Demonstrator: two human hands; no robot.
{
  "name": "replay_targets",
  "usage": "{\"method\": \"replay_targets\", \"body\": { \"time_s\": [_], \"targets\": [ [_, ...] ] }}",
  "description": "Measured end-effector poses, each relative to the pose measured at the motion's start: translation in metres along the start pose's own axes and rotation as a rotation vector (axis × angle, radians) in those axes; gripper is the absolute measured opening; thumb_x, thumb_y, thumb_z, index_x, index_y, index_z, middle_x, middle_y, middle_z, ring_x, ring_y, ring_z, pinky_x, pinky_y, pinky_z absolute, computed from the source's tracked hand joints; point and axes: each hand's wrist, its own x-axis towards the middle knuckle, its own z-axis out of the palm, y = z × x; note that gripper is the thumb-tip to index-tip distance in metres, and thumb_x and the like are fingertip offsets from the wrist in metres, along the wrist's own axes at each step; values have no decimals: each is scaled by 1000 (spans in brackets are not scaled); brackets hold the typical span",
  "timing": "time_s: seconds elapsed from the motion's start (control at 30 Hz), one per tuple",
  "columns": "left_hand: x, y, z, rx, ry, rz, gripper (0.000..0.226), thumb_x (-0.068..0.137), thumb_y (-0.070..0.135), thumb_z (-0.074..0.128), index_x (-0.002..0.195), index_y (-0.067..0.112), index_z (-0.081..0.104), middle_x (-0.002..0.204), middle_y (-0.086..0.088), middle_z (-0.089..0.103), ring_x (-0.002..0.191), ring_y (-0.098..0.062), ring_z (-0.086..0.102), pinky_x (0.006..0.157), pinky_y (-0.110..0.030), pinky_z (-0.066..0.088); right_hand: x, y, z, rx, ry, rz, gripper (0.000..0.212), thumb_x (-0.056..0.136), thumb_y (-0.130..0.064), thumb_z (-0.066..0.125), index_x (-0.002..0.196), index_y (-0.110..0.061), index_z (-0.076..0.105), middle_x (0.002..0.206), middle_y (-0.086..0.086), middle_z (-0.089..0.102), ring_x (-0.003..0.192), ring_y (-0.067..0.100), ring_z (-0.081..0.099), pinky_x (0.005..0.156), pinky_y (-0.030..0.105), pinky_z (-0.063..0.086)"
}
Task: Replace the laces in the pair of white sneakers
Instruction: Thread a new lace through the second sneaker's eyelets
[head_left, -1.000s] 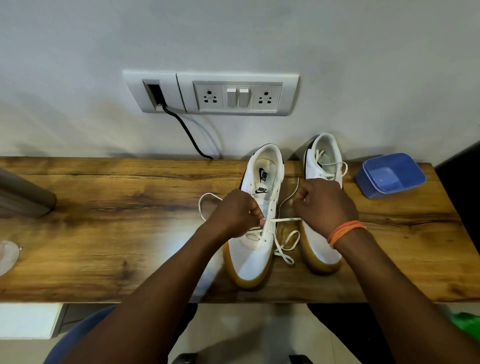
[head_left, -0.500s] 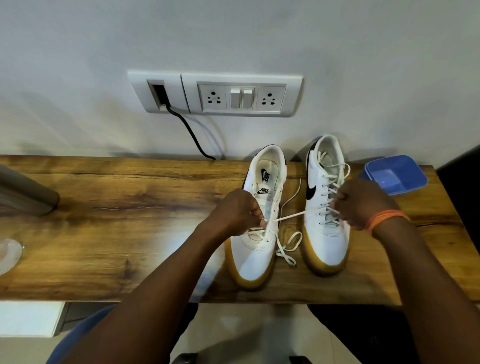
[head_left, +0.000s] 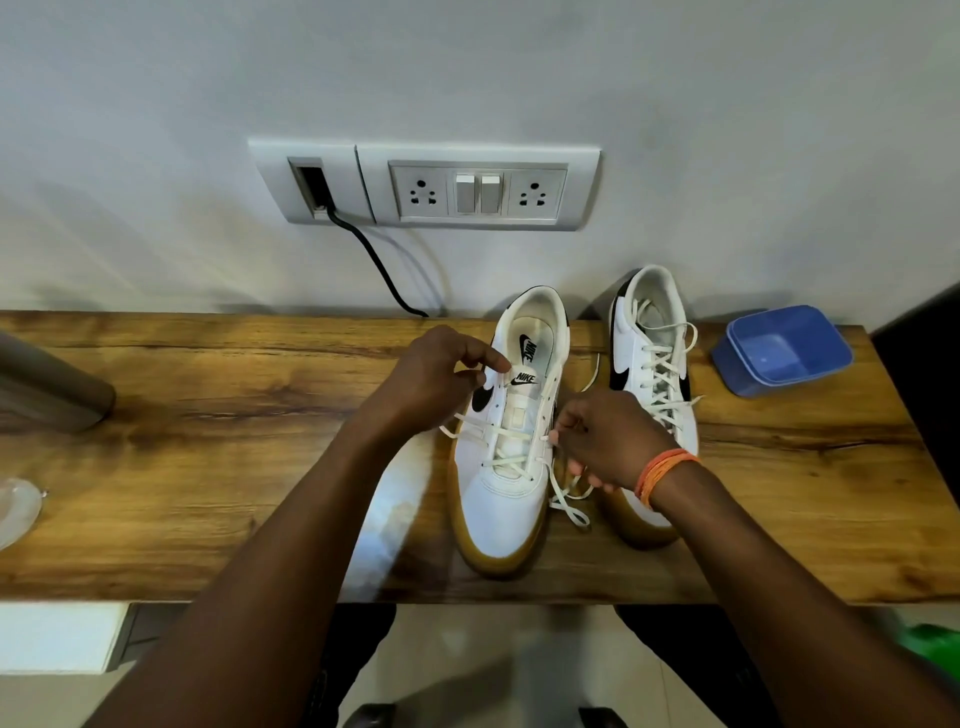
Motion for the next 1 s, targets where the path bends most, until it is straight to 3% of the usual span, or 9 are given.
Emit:
{"method": "replay_targets", "body": {
  "time_s": [0.13,0.23,0.3,0.37,0.5,0.6,0.73,0.93,1.0],
  "targets": [
    [1,-4,2,69,-5,39,35,91,1,61,104,31,76,109,2,66,99,-11,61,75,-23,49,2,5,-12,-17,-9,60,15,94,-11,57,81,-11,66,61,9,66,48,22,60,48,31,51],
    [1,-2,5,102,-34,79,41,88,-3,58,105,30,76,95,-1,69,85,-12,63,76,-26,50,6,22,-44,-102,83,167,11,91,-10,62,82,-9,69,73,17,71,63,35,68,65,44,59],
    [-1,3,4,98,-55,104,44,87,-7,56,105,27,77,84,1,69,76,-11,63,66,-12,45,5,33,-61,-153,149,218,8,88,-10,65,87,-3,69,82,19,72,71,33,69,73,45,60],
    [-5,9,3,96,-54,121,42,88,-8,56,105,25,77,82,14,59,74,-8,58,59,-4,38,3,36,-64,-140,186,205,10,89,-10,62,85,-4,67,75,16,71,62,28,68,61,37,59],
    [-4,8,8,138,-71,143,42,90,-6,57,110,26,75,89,11,47,88,-11,52,66,-13,37,-1,10,-39,-71,234,25,11,87,-13,65,78,-20,65,66,1,63,55,18,58,58,30,53],
    [-3,3,13,235,-105,170,50,91,-6,54,121,31,69,96,3,43,88,-12,49,71,-18,39,-2,-5,-14,-63,95,-56,9,89,-19,64,83,-15,69,65,-1,63,46,11,51,47,27,44],
    [-6,1,17,333,-136,185,46,93,-4,53,125,27,67,97,2,43,86,-17,54,77,-36,50,-1,-4,3,-72,17,-18,18,94,-18,60,77,-13,67,57,-1,61,42,13,54,46,28,48],
    [-9,1,12,398,-95,220,40,94,2,54,116,30,72,96,2,47,77,-12,49,75,-39,51,6,26,-50,-190,114,186,19,93,-18,59,82,-5,68,70,12,69,63,28,69,62,39,59],
    [-9,-1,12,407,-91,225,39,94,3,54,114,31,72,95,2,47,76,-13,48,75,-40,52,5,36,-61,-155,155,217,20,92,-18,62,78,-5,66,63,10,66,53,22,66,53,33,54]
  ]
}}
